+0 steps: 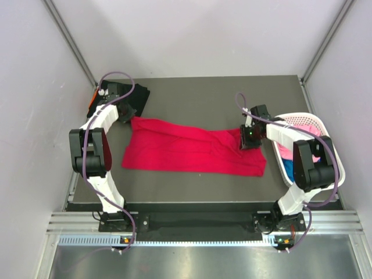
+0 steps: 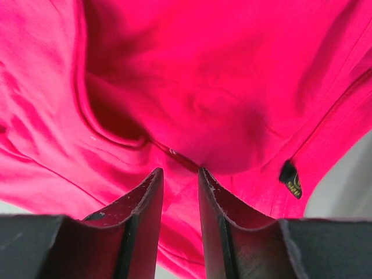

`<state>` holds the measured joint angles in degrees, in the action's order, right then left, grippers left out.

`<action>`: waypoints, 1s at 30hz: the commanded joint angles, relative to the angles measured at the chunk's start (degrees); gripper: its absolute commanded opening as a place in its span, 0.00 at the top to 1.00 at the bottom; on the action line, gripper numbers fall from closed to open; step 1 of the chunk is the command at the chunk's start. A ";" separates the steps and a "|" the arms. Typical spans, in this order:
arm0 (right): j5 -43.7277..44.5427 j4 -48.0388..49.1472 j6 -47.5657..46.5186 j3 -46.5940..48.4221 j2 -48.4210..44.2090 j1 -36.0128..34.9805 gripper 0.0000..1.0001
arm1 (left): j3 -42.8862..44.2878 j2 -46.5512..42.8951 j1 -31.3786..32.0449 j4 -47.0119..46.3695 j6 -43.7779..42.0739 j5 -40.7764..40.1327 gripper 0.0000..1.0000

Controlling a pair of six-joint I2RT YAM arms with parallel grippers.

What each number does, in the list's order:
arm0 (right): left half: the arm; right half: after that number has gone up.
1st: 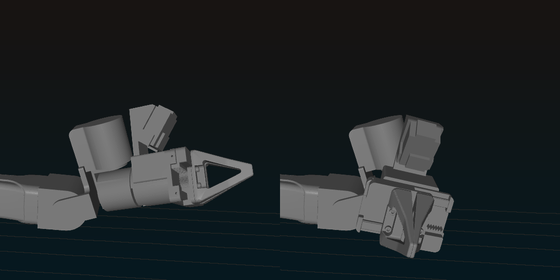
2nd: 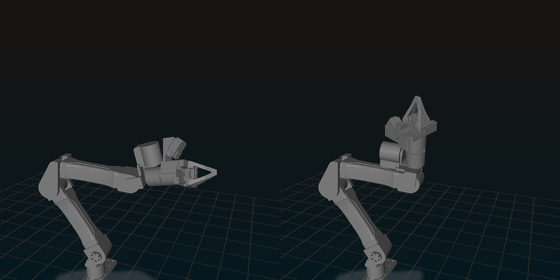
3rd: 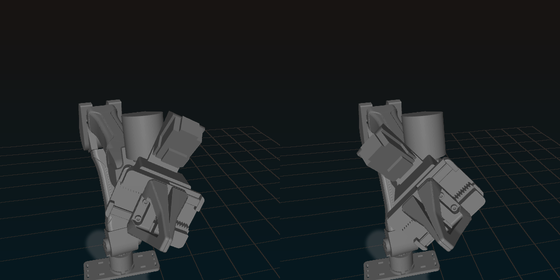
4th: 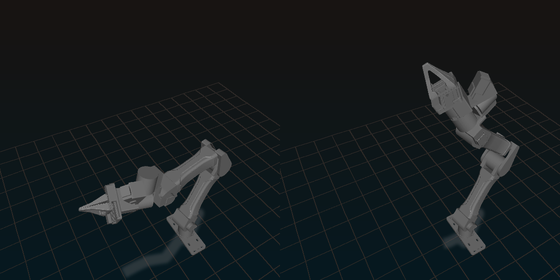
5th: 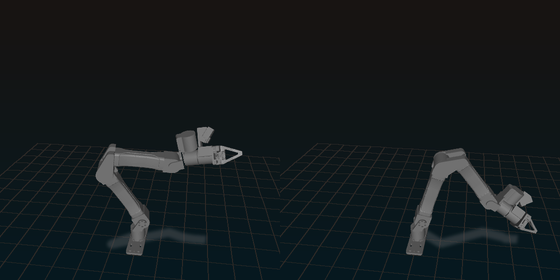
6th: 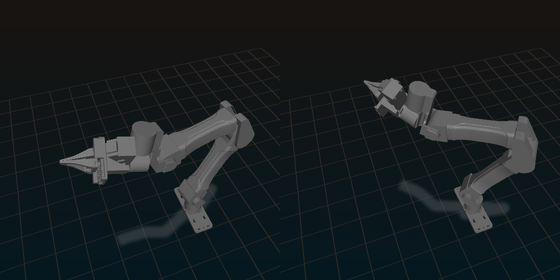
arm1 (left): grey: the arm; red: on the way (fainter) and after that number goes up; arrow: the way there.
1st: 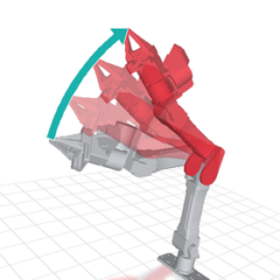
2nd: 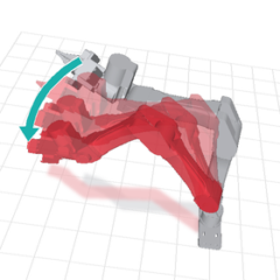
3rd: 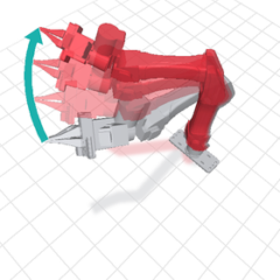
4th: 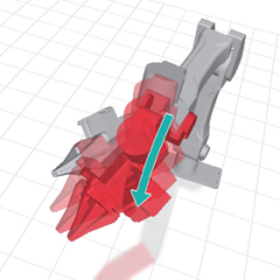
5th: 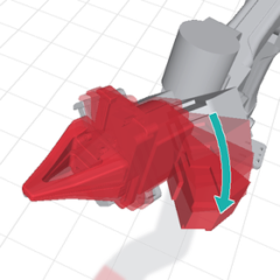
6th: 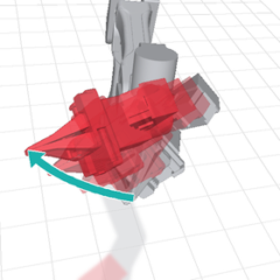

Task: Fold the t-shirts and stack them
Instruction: Fold the tshirt

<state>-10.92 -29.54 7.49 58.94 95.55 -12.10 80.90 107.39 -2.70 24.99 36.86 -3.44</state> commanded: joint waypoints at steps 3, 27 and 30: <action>0.46 1.85 -0.46 -1.46 0.25 0.59 0.69 | 2.42 -0.34 -0.38 -2.67 -0.56 0.10 1.00; 5.99 -0.77 -1.42 2.23 -2.91 0.67 1.00 | 3.38 -0.70 -0.38 -4.34 -0.21 1.16 1.00; 7.31 -1.84 -2.47 5.13 -3.70 0.76 1.00 | 5.14 0.80 -0.38 -3.82 -0.04 1.42 1.00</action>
<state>-6.87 -30.50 6.37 59.42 95.61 -12.08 82.43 107.42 -2.70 24.03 36.91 -2.42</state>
